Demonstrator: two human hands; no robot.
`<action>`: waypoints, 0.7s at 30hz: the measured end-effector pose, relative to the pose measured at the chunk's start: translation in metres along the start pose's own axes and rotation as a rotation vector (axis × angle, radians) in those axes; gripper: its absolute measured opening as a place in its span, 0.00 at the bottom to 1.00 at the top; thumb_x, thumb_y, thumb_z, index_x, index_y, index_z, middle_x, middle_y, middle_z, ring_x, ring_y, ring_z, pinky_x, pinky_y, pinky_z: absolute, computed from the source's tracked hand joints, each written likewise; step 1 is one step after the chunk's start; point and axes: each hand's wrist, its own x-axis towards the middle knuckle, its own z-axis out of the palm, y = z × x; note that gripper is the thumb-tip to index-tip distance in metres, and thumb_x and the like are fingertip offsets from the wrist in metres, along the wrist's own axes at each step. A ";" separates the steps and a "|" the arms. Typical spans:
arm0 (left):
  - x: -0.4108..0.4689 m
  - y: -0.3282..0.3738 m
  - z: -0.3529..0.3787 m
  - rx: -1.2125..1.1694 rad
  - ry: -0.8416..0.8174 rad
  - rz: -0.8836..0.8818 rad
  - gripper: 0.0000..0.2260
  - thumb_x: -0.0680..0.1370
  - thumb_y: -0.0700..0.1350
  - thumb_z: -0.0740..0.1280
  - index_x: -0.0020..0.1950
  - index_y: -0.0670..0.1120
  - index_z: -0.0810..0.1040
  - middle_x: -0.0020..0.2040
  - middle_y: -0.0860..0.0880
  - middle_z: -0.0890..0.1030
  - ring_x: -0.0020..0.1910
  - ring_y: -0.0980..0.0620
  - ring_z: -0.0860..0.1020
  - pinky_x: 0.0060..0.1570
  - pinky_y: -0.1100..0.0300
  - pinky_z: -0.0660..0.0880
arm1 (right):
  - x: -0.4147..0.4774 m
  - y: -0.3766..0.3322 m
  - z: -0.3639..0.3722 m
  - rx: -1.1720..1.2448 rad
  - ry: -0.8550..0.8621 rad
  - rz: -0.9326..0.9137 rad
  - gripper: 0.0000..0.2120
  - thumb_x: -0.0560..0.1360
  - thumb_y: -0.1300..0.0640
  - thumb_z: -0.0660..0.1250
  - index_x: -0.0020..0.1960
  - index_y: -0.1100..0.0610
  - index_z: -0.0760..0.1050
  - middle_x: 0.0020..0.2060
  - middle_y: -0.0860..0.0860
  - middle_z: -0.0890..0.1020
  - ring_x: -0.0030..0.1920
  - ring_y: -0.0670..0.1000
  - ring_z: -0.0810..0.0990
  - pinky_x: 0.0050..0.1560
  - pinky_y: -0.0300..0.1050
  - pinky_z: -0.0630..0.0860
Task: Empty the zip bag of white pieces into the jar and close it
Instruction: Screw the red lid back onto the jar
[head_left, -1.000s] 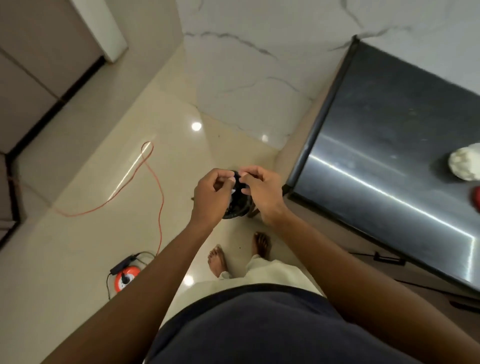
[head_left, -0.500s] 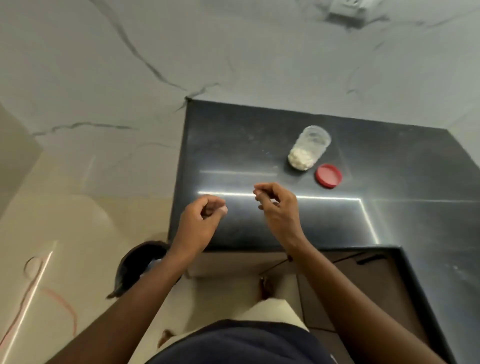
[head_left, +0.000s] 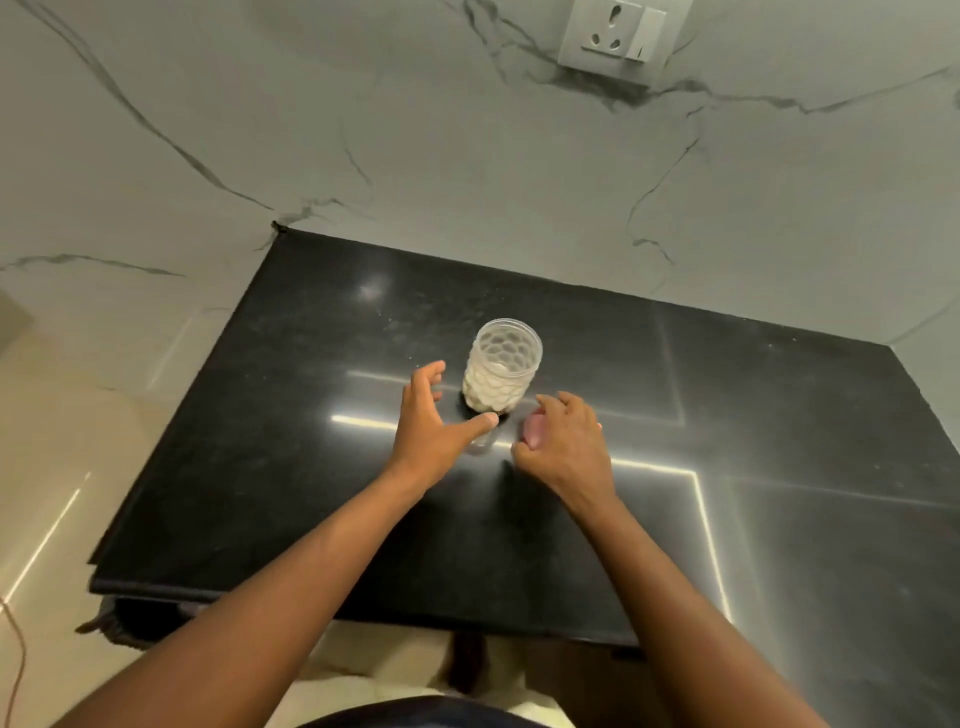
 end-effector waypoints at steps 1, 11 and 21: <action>0.006 0.001 0.010 0.022 0.003 0.002 0.46 0.70 0.48 0.84 0.80 0.52 0.61 0.79 0.48 0.65 0.74 0.51 0.68 0.72 0.53 0.69 | 0.006 0.006 0.000 -0.062 -0.040 -0.030 0.35 0.69 0.43 0.70 0.74 0.51 0.70 0.76 0.57 0.69 0.76 0.60 0.66 0.73 0.63 0.68; 0.045 0.006 0.042 0.010 0.034 0.096 0.43 0.64 0.50 0.86 0.74 0.56 0.68 0.67 0.55 0.80 0.66 0.54 0.79 0.64 0.54 0.80 | 0.039 0.029 -0.040 0.014 -0.068 -0.102 0.29 0.69 0.36 0.70 0.69 0.40 0.76 0.59 0.52 0.78 0.57 0.58 0.82 0.55 0.50 0.78; 0.055 -0.004 0.032 0.064 -0.023 0.119 0.34 0.62 0.53 0.86 0.62 0.60 0.71 0.60 0.58 0.84 0.58 0.65 0.82 0.51 0.68 0.81 | 0.063 -0.007 -0.108 0.850 0.255 -0.204 0.23 0.67 0.34 0.79 0.53 0.47 0.77 0.55 0.51 0.81 0.53 0.53 0.84 0.47 0.49 0.86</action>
